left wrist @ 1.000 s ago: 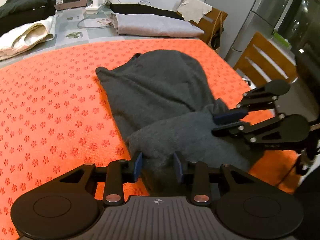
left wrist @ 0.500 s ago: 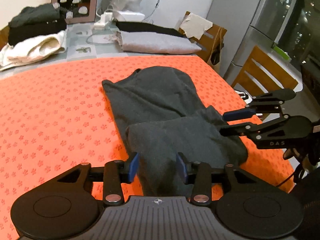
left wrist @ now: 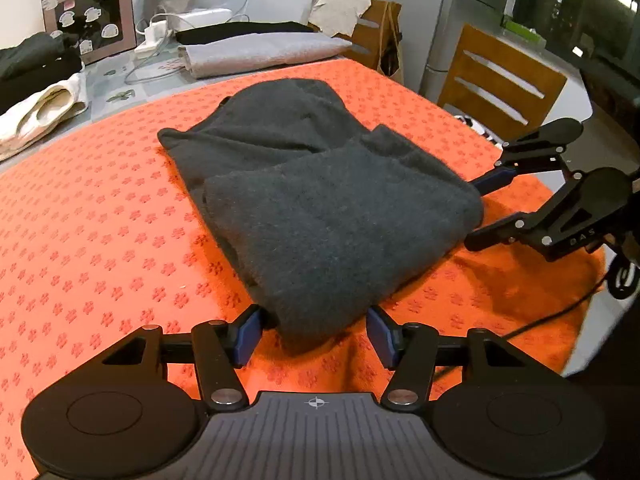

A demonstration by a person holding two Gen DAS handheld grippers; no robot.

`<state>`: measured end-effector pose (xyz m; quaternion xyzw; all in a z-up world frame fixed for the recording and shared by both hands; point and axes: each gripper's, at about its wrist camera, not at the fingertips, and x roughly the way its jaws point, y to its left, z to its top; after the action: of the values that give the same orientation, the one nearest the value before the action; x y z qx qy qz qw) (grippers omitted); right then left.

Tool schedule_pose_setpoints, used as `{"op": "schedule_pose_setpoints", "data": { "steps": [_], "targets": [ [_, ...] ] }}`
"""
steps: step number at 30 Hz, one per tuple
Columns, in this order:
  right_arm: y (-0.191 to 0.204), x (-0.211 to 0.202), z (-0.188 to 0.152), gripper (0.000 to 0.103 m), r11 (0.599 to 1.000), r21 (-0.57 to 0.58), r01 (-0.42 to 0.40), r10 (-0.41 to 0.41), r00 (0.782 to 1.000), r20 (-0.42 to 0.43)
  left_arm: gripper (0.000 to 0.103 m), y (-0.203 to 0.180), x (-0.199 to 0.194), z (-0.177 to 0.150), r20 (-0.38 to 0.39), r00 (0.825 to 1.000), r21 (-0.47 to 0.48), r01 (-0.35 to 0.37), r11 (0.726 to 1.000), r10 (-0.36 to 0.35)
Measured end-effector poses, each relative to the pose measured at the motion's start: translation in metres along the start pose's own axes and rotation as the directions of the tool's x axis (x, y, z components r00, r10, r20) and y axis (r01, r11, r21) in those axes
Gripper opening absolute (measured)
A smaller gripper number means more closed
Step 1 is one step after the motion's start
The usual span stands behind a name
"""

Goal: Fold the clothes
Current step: 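Press the folded bundle flat with the left gripper while the right gripper holds its edge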

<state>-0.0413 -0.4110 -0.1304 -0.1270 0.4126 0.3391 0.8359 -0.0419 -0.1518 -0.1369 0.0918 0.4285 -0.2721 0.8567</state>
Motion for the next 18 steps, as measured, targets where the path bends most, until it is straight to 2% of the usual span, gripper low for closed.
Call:
{"op": "schedule_pose_setpoints", "data": {
  "steps": [1,2,3,5,6,11,13,15,18],
  "targets": [
    [0.000,0.003,-0.001,0.060,1.000,-0.004,-0.005,0.005,1.000,0.001,0.047,-0.001,0.002,0.000,0.003,1.000,0.016,-0.004,1.000,0.004],
    [0.000,0.007,-0.002,0.054,1.000,-0.009,-0.009,0.009,1.000,0.002,0.042,-0.003,0.004,0.000,0.008,1.000,0.035,-0.014,0.999,0.014],
    [-0.001,0.008,-0.001,0.040,1.000,-0.010,-0.017,0.017,1.000,0.007,0.038,-0.004,0.004,-0.001,0.012,1.000,0.049,-0.018,0.999,0.018],
    [-0.004,0.008,0.002,0.021,0.999,-0.001,-0.040,0.040,0.999,0.018,0.032,0.000,-0.002,-0.001,0.023,1.000,0.024,-0.010,1.000,0.009],
    [-0.005,0.005,0.005,0.018,0.998,0.015,-0.058,0.057,0.998,0.025,0.031,0.001,-0.007,0.000,0.031,1.000,0.005,-0.004,1.000,0.003],
    [-0.006,-0.022,0.017,0.016,0.992,0.059,-0.116,0.113,0.992,0.050,0.029,0.002,-0.035,0.008,0.039,0.998,-0.052,0.049,0.997,-0.047],
    [-0.006,-0.038,0.021,0.016,0.983,0.091,-0.159,0.157,0.987,0.035,0.029,0.002,-0.048,0.010,0.005,0.994,-0.079,0.107,0.991,-0.107],
    [-0.005,-0.052,0.024,0.016,0.972,0.116,-0.204,0.205,0.979,0.004,0.029,0.001,-0.061,0.009,-0.041,0.983,-0.110,0.176,0.978,-0.181],
    [-0.005,-0.070,0.027,0.016,0.948,0.165,-0.271,0.281,0.959,-0.041,0.030,0.000,-0.072,0.007,-0.083,0.971,-0.152,0.212,0.965,-0.226]
  ]
}}
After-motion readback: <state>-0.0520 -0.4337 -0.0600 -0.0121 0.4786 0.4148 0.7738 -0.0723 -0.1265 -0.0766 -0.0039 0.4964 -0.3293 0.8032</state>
